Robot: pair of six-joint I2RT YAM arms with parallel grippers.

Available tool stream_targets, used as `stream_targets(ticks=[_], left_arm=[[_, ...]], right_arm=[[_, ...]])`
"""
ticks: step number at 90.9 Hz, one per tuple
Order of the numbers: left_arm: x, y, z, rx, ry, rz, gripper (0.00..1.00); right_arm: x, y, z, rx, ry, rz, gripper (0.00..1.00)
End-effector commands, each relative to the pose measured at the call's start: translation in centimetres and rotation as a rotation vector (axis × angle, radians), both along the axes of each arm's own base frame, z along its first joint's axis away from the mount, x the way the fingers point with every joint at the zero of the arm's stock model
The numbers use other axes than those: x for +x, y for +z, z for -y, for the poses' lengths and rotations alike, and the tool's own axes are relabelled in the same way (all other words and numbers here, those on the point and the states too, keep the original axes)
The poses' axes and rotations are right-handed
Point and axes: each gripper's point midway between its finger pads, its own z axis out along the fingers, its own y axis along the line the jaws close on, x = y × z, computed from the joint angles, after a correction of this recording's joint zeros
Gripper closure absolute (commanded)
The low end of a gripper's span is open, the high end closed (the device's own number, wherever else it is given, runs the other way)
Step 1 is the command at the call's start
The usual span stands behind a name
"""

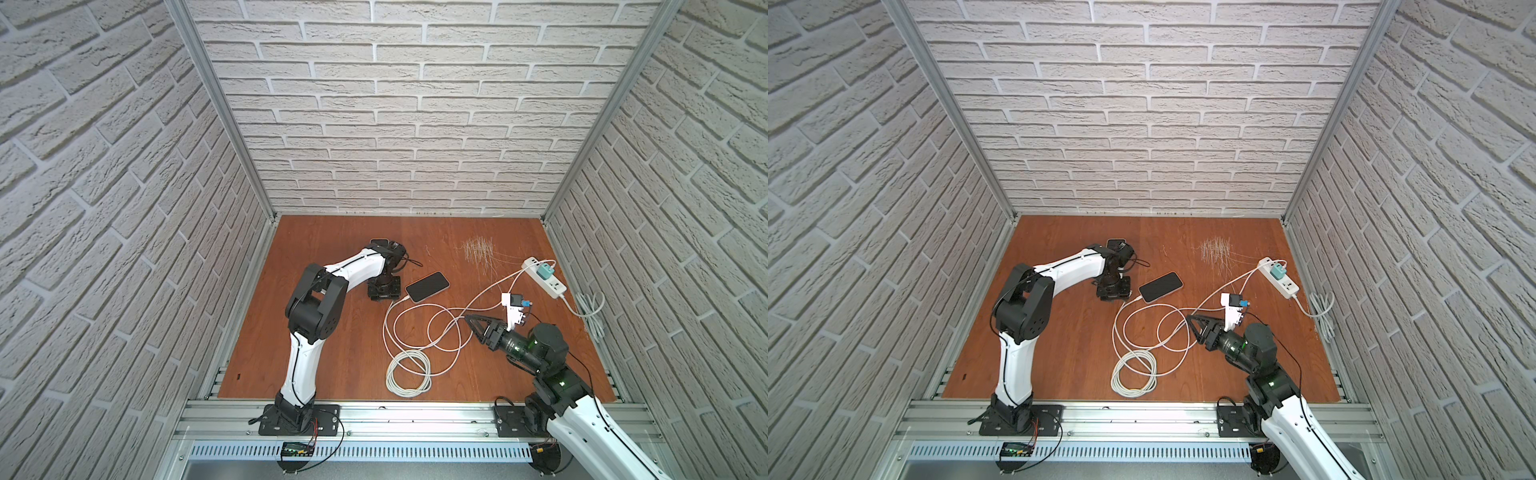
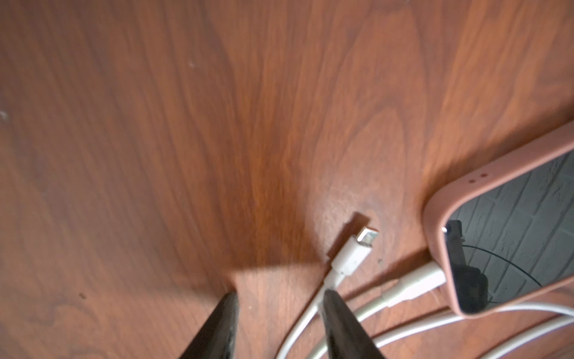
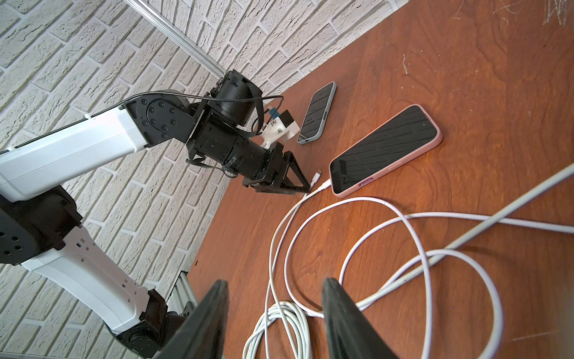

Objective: Plug the charging cable into the phone
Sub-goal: Pick up the charging cable from the center of the board.

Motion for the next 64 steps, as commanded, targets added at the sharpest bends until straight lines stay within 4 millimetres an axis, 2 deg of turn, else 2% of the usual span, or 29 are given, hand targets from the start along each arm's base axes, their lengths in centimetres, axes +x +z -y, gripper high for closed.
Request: stream_targets(ticks=[1, 47, 64], left_arm=[[-0.3, -0.8, 0.2, 0.014, -0.022, -0.030, 0.51], [-1.2, -0.6, 0.1, 0.067, -0.067, -0.038, 0.51], [-0.6, 0.9, 0.5, 0.028, -0.064, 0.000, 0.46]], right_arm=[[0.0, 0.0, 0.0, 0.009, -0.003, 0.009, 0.46], [-0.1, -0.1, 0.1, 0.009, -0.007, 0.010, 0.46], [-0.1, -0.1, 0.1, 0.008, -0.007, 0.010, 0.46]])
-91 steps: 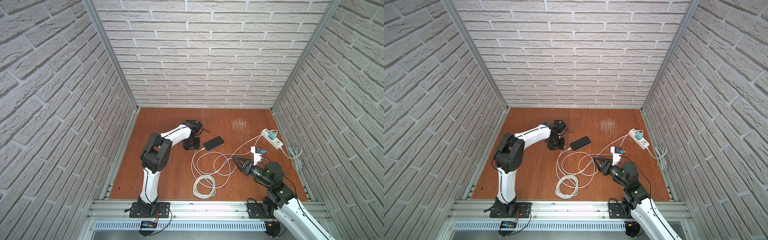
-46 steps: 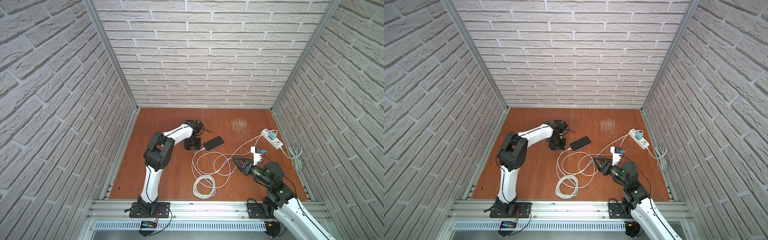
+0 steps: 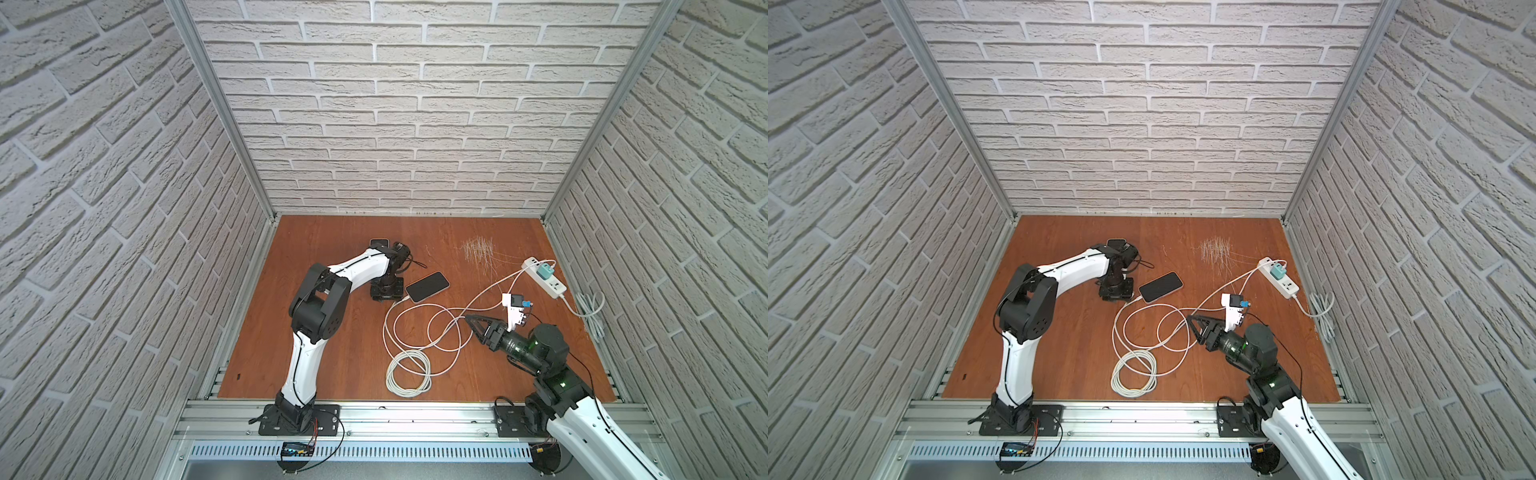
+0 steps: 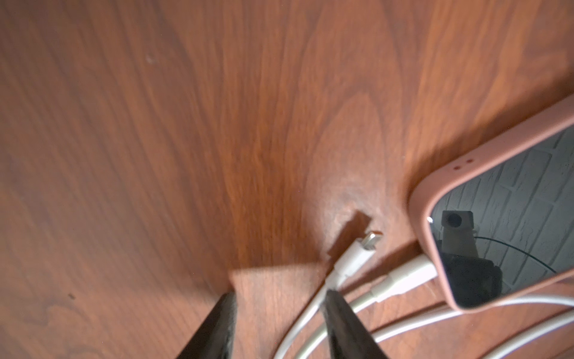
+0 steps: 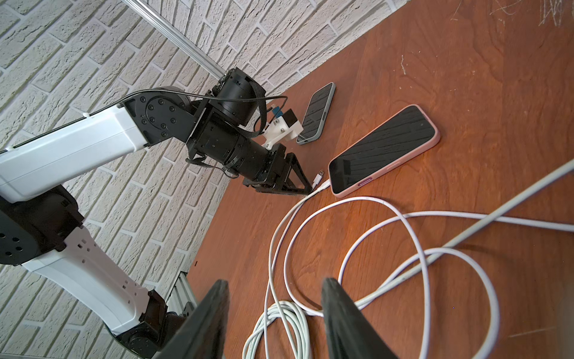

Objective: Plug the charging cable into the phone
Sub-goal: Pick up the charging cable from the center of the board.

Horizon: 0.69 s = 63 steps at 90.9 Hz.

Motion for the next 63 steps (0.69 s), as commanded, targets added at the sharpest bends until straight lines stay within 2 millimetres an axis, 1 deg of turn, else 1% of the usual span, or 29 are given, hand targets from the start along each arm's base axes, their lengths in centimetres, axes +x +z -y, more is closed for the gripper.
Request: stream_targets(ticks=[1, 16, 27, 41, 55, 63], left_arm=[[-0.2, 0.9, 0.0, -0.004, -0.014, 0.001, 0.46], [0.5, 1.9, 0.1, -0.022, -0.005, 0.031, 0.43], [0.8, 2.7, 0.7, -0.060, -0.017, 0.052, 0.42], [1.3, 3.2, 0.9, -0.060, -0.029, 0.063, 0.41], [1.7, 3.5, 1.5, -0.080, -0.024, 0.072, 0.40], [1.6, 3.0, 1.6, -0.066, -0.028, 0.056, 0.41]], right_arm=[[0.0, -0.1, 0.0, 0.009, -0.002, 0.009, 0.46], [0.1, -0.1, 0.0, 0.008, -0.006, 0.005, 0.46], [0.1, -0.2, 0.0, 0.008, -0.009, 0.005, 0.46], [0.0, -0.1, 0.1, 0.011, -0.011, 0.011, 0.46], [0.0, -0.1, 0.1, 0.011, -0.007, 0.010, 0.47], [0.0, -0.1, 0.1, 0.011, -0.007, 0.011, 0.47]])
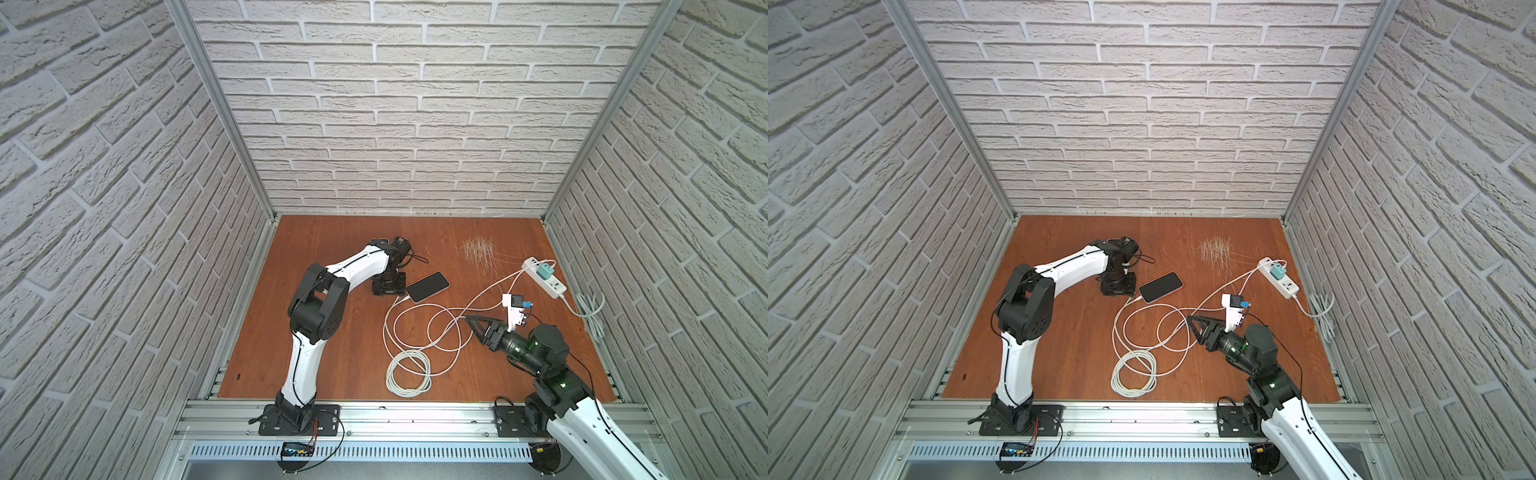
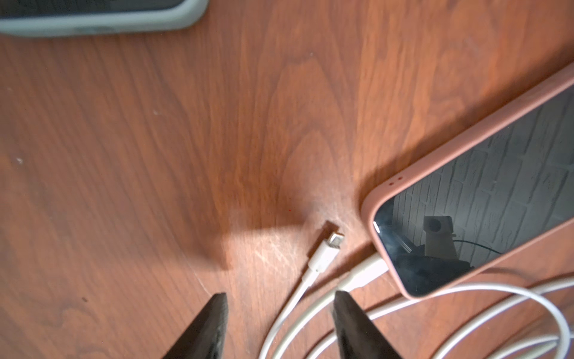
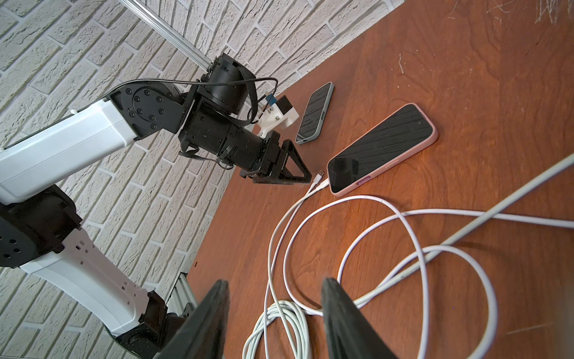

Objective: Plug the charging cable into the phone
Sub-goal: Pick up the charging cable from the center of the board.

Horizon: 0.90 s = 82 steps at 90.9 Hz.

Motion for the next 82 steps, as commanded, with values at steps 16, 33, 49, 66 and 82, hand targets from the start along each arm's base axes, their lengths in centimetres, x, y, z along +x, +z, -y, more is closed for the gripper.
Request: stream_targets(ticks=[16, 33, 49, 66, 82], left_arm=[[0.0, -0.1, 0.1, 0.019, -0.016, -0.017, 0.43], [-0.2, -1.4, 0.2, 0.038, -0.020, -0.048, 0.46], [-0.6, -1.9, 0.6, 0.045, -0.041, -0.060, 0.46], [-0.8, -2.2, 0.1, 0.085, -0.047, -0.064, 0.46], [-1.2, -2.3, -1.7, 0.154, -0.031, -0.071, 0.53]], right_arm=[[0.0, 0.1, 0.0, 0.010, -0.004, 0.020, 0.47], [0.1, 0.1, 0.0, 0.008, -0.004, 0.017, 0.46], [0.1, 0.0, 0.0, 0.007, -0.004, 0.015, 0.47], [0.2, 0.0, -0.1, 0.007, -0.002, 0.011, 0.46], [0.2, 0.0, -0.1, 0.007, -0.001, 0.013, 0.47]])
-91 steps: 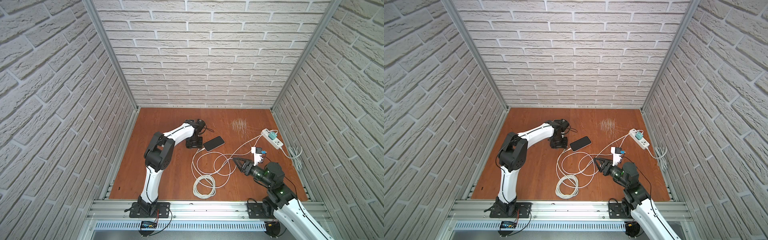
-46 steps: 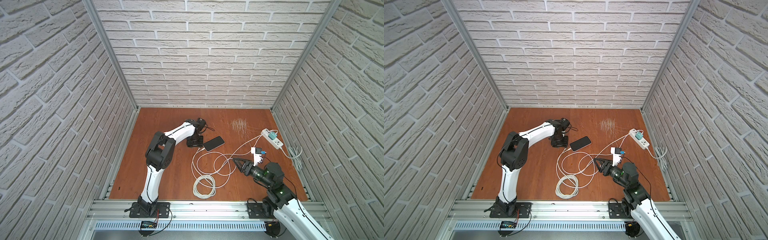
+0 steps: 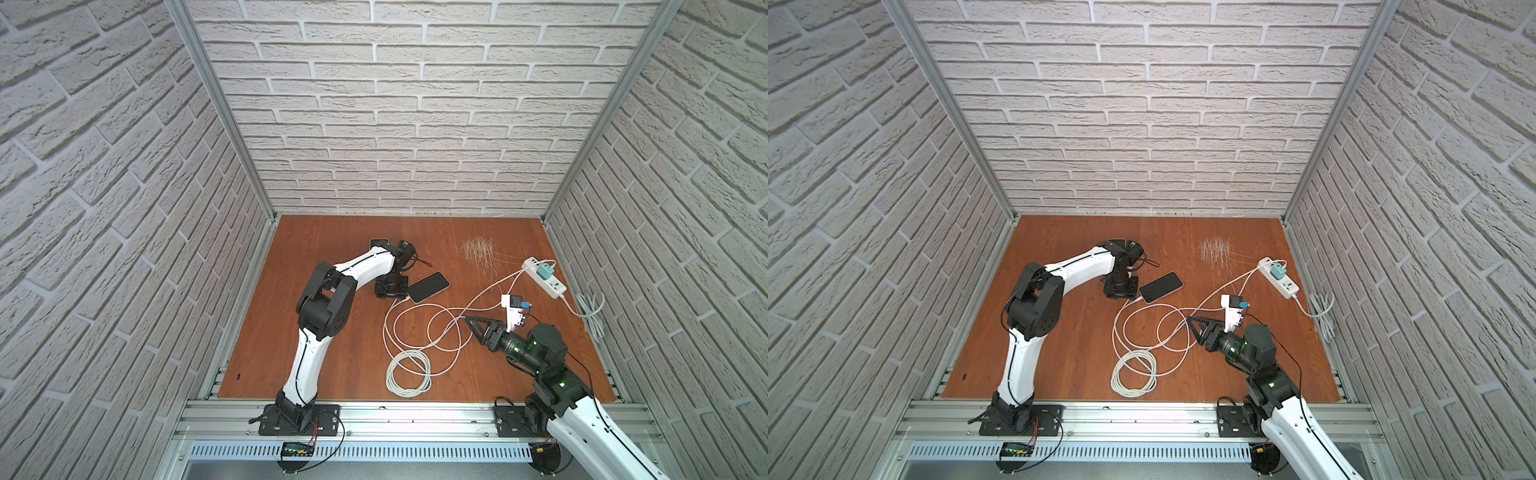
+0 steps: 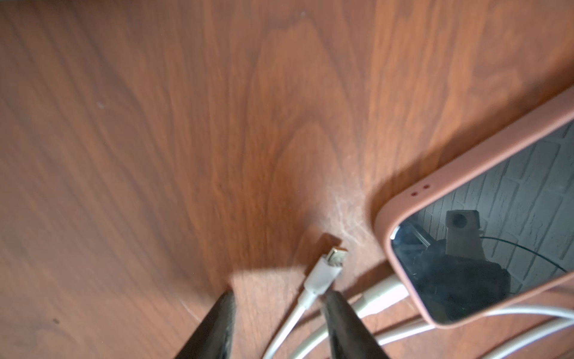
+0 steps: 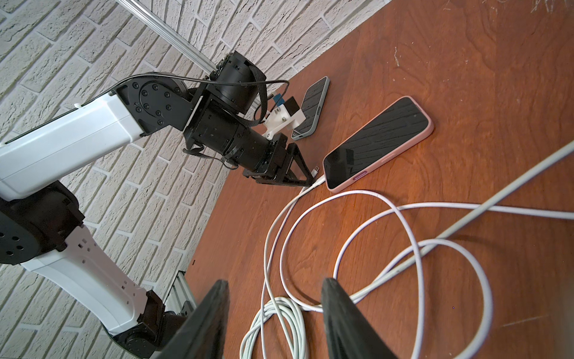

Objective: Plug the charging cable into the phone
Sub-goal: Pick up the charging cable from the center of the board.

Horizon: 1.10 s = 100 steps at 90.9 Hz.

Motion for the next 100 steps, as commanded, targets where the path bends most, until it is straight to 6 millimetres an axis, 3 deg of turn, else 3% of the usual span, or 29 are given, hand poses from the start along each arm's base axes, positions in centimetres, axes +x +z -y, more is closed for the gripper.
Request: stream_targets(ticks=[1, 48, 62, 100], left_arm=[[-0.8, -0.5, -1.7, 0.083, 0.003, -0.031, 0.54], [-1.8, -0.8, -5.9, 0.150, 0.107, -0.052, 1.00], [-2.3, -0.6, -7.8, 0.158, 0.181, -0.039, 1.00], [-3.6, 3.5, -10.3, 0.068, 0.300, 0.137, 1.00]], right_arm=[[0.1, 0.6, 0.0, 0.014, -0.002, 0.030, 0.47], [0.0, 0.6, 0.1, 0.015, -0.008, 0.034, 0.47], [0.0, 0.6, 0.1, 0.016, -0.008, 0.035, 0.46], [0.1, 0.6, 0.1, 0.016, -0.009, 0.033, 0.46]])
